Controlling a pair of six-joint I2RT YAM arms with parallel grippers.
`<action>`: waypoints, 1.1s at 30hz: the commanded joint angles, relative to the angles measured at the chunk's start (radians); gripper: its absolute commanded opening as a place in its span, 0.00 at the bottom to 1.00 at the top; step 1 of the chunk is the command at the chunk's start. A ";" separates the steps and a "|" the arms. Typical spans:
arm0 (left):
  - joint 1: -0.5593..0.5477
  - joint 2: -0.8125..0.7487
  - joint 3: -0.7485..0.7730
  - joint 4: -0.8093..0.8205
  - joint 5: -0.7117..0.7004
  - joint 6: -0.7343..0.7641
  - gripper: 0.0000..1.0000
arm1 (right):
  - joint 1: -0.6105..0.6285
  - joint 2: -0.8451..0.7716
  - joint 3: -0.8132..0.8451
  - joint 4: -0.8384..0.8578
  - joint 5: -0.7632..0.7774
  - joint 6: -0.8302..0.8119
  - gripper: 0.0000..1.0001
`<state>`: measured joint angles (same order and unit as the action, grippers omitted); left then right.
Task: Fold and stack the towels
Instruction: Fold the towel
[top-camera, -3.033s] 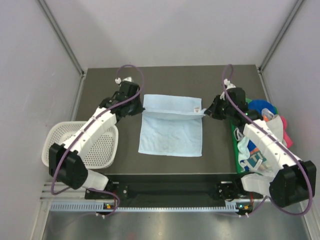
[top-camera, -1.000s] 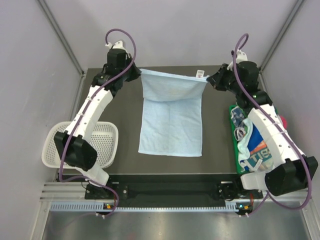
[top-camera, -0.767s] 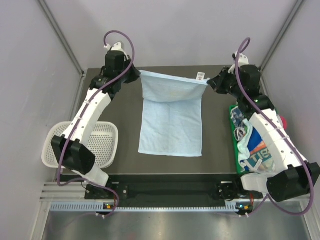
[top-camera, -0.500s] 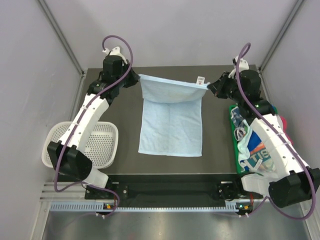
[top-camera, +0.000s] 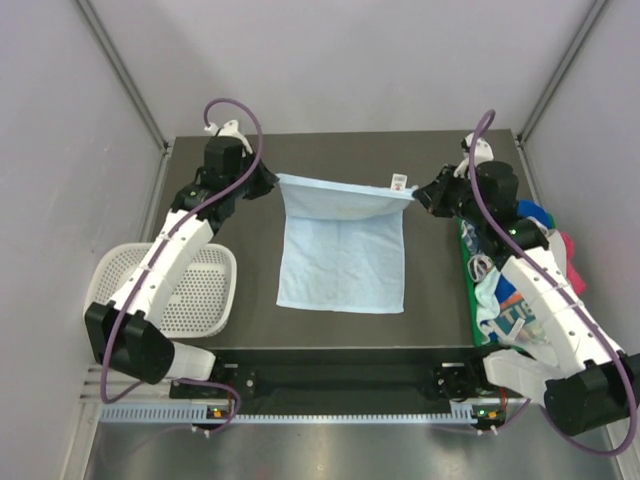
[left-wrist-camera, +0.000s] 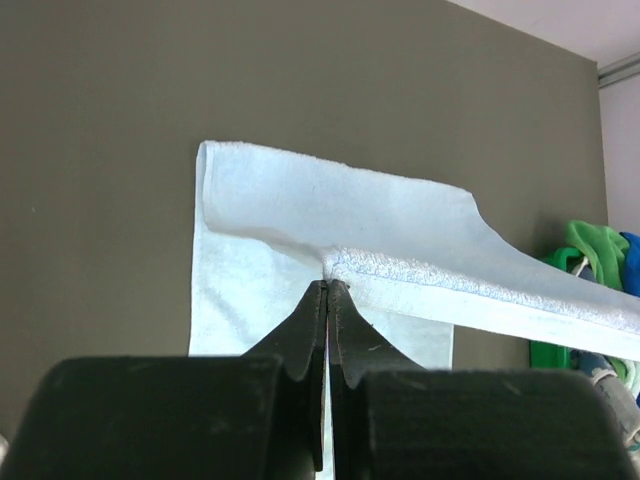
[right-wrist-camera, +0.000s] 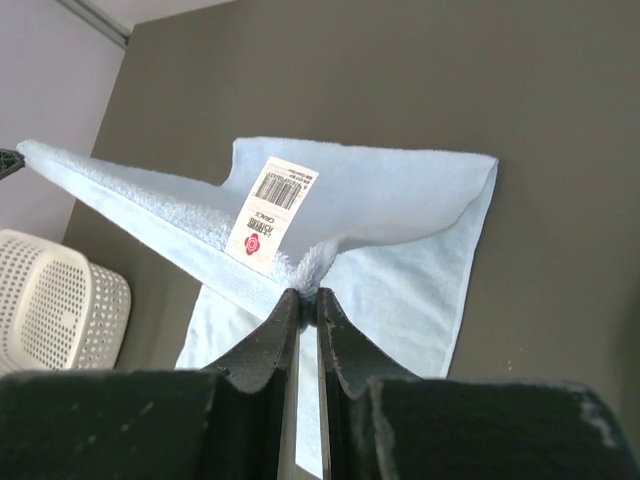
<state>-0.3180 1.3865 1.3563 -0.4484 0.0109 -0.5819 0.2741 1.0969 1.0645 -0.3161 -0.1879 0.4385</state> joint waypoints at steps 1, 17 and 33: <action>0.005 -0.064 -0.037 0.062 -0.031 -0.009 0.00 | 0.025 -0.052 -0.027 0.035 0.033 -0.003 0.00; -0.001 -0.153 -0.161 0.043 0.027 -0.016 0.00 | 0.063 -0.114 -0.161 0.040 0.047 0.000 0.00; -0.006 -0.283 -0.426 -0.003 0.124 -0.018 0.00 | 0.134 -0.154 -0.343 -0.005 0.015 0.051 0.00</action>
<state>-0.3225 1.1507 0.9684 -0.4625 0.1020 -0.6029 0.3737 0.9691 0.7517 -0.3279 -0.1738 0.4683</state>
